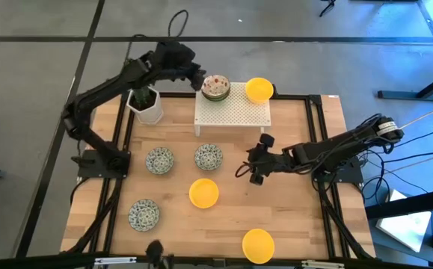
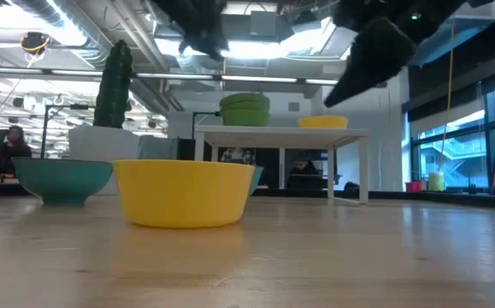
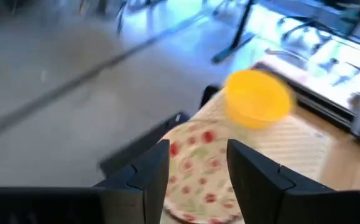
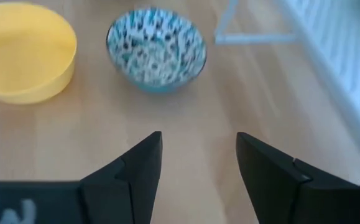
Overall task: Pick & Place Mini bowls
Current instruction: Put the right white blue bowl on the shelf, then stack the top white blue bowl on top of the white blue bowl on the shelf
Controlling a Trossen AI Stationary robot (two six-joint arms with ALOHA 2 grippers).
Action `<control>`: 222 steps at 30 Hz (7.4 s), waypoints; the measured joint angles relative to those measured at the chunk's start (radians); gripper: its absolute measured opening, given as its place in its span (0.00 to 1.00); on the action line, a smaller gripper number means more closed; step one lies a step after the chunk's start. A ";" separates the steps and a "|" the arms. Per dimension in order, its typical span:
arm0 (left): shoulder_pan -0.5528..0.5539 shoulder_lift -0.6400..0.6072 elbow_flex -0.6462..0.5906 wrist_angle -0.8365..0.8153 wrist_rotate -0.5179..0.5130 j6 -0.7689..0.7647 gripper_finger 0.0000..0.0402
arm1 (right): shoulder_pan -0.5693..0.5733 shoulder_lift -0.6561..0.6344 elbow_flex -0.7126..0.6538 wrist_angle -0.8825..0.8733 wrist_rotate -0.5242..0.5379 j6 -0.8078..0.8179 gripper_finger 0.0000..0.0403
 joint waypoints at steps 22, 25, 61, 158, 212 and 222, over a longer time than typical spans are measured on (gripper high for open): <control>-0.384 -0.377 -0.688 0.421 -0.220 0.147 0.35 | -0.178 0.536 0.356 0.074 -0.496 -0.544 0.51; -0.426 -0.416 -0.742 0.446 -0.272 0.137 0.35 | -0.193 0.588 0.393 0.056 -0.496 -0.571 0.51; -0.532 -0.449 -0.810 0.438 -0.635 0.201 0.35 | -0.291 0.448 0.832 -0.658 -0.328 -0.566 0.05; -0.993 -0.149 -0.751 -0.249 -0.331 -0.677 0.49 | -0.237 -0.191 0.141 -0.117 -0.288 -0.320 0.29; -0.959 0.022 -0.432 -0.289 -0.291 0.655 0.02 | -0.118 0.089 0.117 0.188 -0.603 -0.792 0.37; -0.888 0.022 -0.418 -0.198 -0.216 0.875 0.02 | -0.116 0.261 0.283 0.089 -0.593 -0.888 0.48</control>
